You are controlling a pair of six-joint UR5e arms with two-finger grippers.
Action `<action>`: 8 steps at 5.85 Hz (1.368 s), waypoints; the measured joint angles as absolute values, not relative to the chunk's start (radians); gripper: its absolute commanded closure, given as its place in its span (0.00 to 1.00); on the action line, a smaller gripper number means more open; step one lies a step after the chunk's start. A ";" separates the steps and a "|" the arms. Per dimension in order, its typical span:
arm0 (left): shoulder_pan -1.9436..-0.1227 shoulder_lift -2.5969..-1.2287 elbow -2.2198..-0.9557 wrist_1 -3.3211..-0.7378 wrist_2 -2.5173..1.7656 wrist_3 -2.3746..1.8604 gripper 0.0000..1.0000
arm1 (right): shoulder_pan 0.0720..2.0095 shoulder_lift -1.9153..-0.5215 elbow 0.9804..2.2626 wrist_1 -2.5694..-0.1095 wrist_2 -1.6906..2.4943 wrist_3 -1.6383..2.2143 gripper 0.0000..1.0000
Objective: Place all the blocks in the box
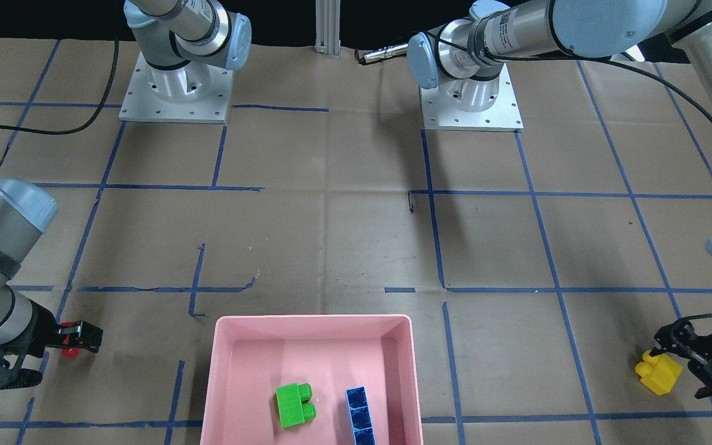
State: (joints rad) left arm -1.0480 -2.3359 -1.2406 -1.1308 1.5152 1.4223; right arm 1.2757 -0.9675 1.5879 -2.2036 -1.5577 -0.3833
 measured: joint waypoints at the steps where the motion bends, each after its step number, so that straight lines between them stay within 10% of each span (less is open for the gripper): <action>1: -1.044 -2.333 -1.282 -1.102 1.508 1.425 0.01 | 1.269 -0.973 1.614 -2.218 -1.558 -0.386 0.01; 2: -1.040 -2.332 -1.310 -1.077 1.500 1.428 0.03 | 1.267 -0.979 1.626 -2.221 -1.560 -0.387 0.29; 3: -1.039 -2.332 -1.330 -1.053 1.497 1.430 0.23 | 1.266 -0.983 1.629 -2.219 -1.562 -0.385 0.83; 6: -1.039 -2.329 -1.336 -1.030 1.502 1.431 0.84 | 1.267 -1.008 1.621 -2.164 -1.564 -0.386 0.95; 8: -1.038 -2.321 -1.303 -1.032 1.509 1.401 0.94 | 1.277 -1.036 1.538 -2.112 -1.558 -0.387 0.93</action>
